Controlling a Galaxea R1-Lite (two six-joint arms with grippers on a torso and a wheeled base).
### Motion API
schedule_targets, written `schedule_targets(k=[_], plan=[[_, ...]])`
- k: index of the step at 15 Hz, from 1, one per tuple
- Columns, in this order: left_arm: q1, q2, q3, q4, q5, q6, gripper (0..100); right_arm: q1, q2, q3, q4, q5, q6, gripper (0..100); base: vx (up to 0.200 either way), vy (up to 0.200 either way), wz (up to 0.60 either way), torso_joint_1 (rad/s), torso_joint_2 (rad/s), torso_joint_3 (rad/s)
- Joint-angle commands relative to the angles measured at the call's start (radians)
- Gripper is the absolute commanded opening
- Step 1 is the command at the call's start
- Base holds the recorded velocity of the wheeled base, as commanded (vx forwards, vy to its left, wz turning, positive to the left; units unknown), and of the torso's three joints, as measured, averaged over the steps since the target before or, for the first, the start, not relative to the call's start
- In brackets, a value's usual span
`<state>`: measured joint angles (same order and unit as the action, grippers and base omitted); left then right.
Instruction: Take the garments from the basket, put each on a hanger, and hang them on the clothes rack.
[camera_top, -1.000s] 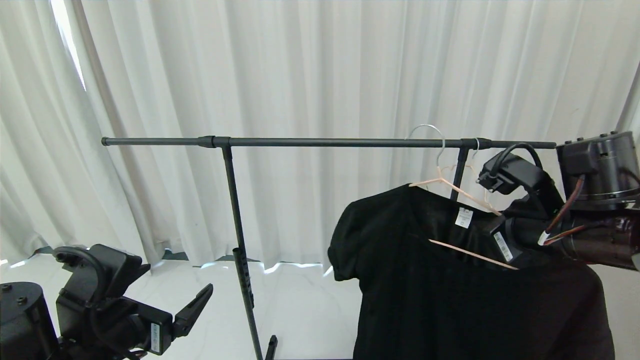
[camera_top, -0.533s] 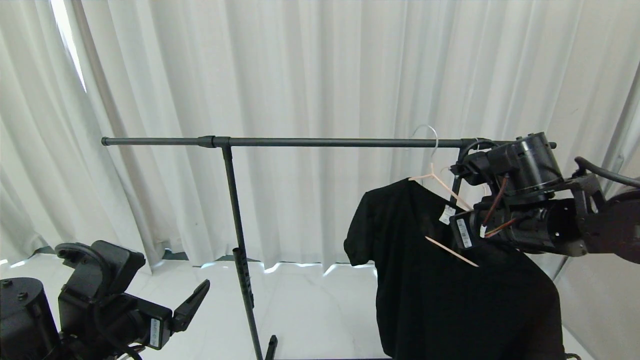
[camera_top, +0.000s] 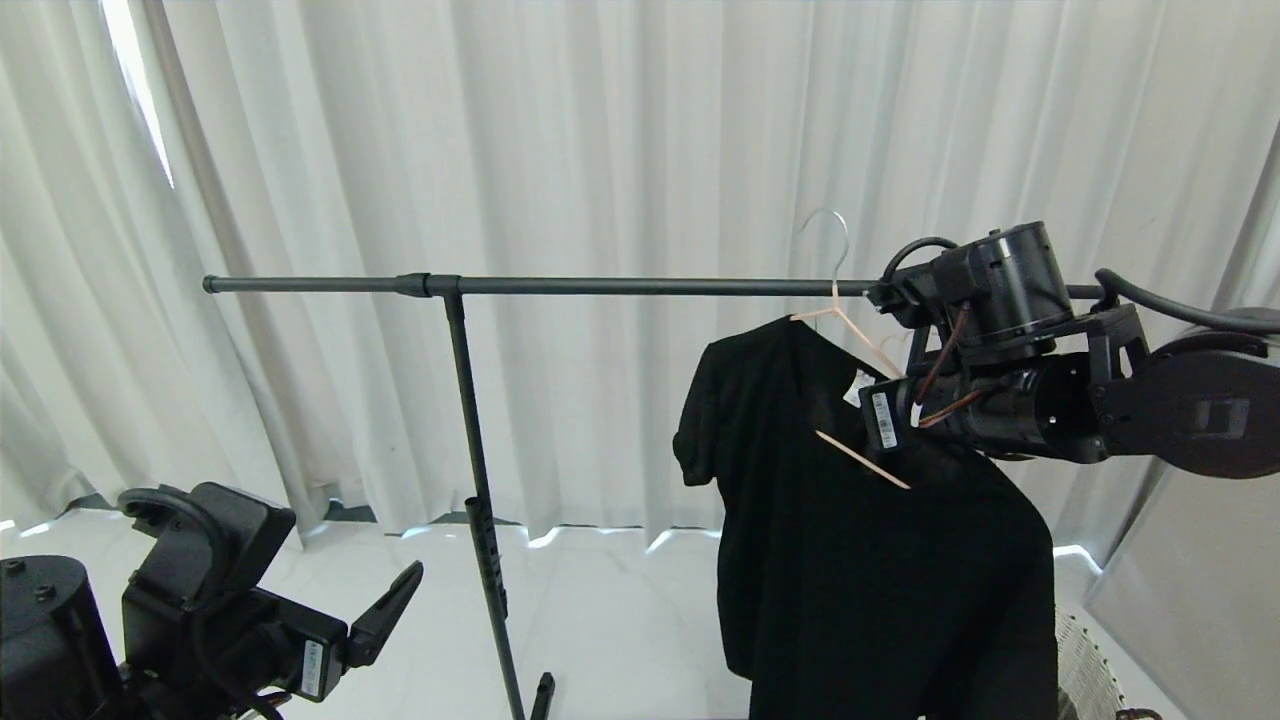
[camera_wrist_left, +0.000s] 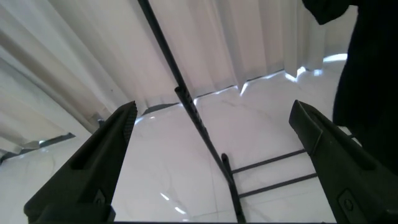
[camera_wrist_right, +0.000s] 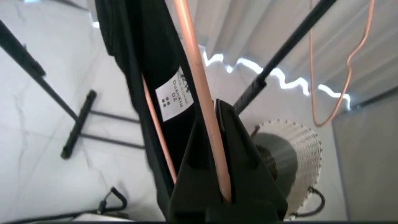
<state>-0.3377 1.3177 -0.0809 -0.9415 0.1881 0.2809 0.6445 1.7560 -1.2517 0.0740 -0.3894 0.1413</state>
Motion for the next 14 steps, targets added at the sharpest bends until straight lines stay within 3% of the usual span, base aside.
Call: schedule_targets(k=[1, 13, 14], plan=[[-0.001, 0.002, -0.005, 0.0, 0.001, 0.0, 100, 0.001, 0.011, -0.026, -0.002, 0.001, 0.0, 0, 0.2, 0.0, 0.0, -0.012, 0.0, 0.002], [-0.001, 0.002, -0.008, 0.0, -0.001, 0.0, 100, 0.05, 0.063, -0.035, 0.0, 0.001, 0.001, 0, 0.2, 0.0, 0.0, 0.004, 0.0, 0.004], [-0.001, 0.003, -0.008, 0.0, -0.002, 0.0, 100, 0.055, 0.068, -0.034, 0.0, 0.001, 0.001, 0, 0.0, 0.0, 0.0, 0.0, 0.0, 0.0]])
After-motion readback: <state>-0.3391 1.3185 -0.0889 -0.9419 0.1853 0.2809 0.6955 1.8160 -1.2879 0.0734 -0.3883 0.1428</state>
